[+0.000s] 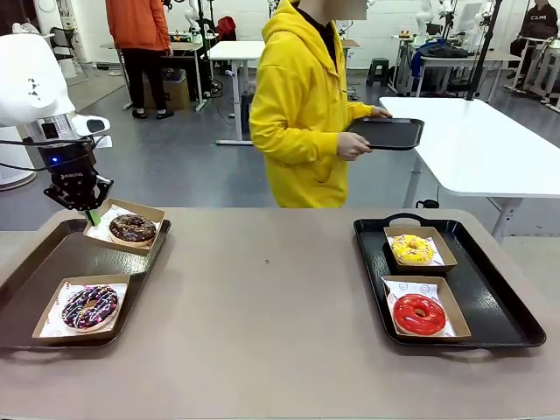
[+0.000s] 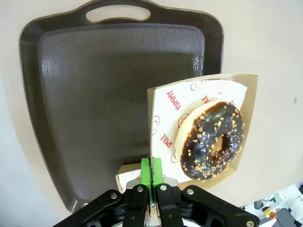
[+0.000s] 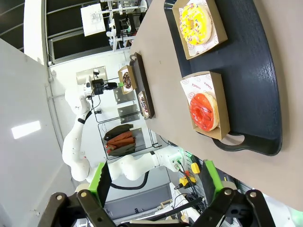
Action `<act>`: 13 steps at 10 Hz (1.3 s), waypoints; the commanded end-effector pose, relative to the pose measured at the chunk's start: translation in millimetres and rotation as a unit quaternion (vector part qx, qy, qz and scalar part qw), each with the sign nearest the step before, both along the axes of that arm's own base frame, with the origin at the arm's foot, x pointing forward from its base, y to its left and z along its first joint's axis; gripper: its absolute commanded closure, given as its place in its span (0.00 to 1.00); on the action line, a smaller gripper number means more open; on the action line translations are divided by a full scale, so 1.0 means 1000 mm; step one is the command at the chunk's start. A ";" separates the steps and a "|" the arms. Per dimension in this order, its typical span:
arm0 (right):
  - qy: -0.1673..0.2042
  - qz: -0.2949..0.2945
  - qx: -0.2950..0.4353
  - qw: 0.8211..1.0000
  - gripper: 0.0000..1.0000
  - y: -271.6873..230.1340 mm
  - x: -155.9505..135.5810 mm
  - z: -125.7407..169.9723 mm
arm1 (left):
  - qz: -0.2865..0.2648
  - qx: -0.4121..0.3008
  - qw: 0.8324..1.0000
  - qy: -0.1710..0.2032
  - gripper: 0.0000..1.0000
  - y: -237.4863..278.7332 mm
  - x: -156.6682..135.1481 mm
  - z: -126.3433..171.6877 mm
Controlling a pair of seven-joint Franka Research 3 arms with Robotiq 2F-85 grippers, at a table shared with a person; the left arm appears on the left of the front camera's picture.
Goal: Individually package the donuts and arrange them on the tray.
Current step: Place the picked Paper togo box on the Handle tray.
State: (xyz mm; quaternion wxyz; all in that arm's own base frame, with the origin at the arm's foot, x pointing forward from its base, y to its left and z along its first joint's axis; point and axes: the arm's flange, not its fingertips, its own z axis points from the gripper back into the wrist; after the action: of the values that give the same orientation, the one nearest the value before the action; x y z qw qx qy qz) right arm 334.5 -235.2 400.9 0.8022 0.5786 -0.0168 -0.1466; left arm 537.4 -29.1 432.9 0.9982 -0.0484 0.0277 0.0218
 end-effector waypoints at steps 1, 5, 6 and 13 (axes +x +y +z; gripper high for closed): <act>0.000 0.002 0.005 1.000 0.00 -0.002 0.000 0.001 | -0.003 -0.001 1.000 -0.002 0.99 0.003 -0.003 0.002; 0.000 0.002 0.005 1.000 0.00 -0.002 0.000 0.001 | -0.003 -0.026 1.000 -0.016 0.99 0.055 0.010 -0.021; 0.000 0.002 0.005 1.000 0.00 -0.002 0.000 0.001 | -0.008 -0.023 1.000 -0.017 0.99 0.066 0.015 -0.023; 0.000 0.002 0.005 1.000 0.00 -0.002 0.000 0.001 | -0.008 0.025 0.999 -0.046 0.99 0.071 -0.011 -0.058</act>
State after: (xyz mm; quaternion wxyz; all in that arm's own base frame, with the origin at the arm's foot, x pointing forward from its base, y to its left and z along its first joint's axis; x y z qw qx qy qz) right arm 334.4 -235.3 400.9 0.8021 0.5787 -0.0168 -0.1466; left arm 536.1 47.4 375.9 0.9991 -0.0422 -0.0034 0.0073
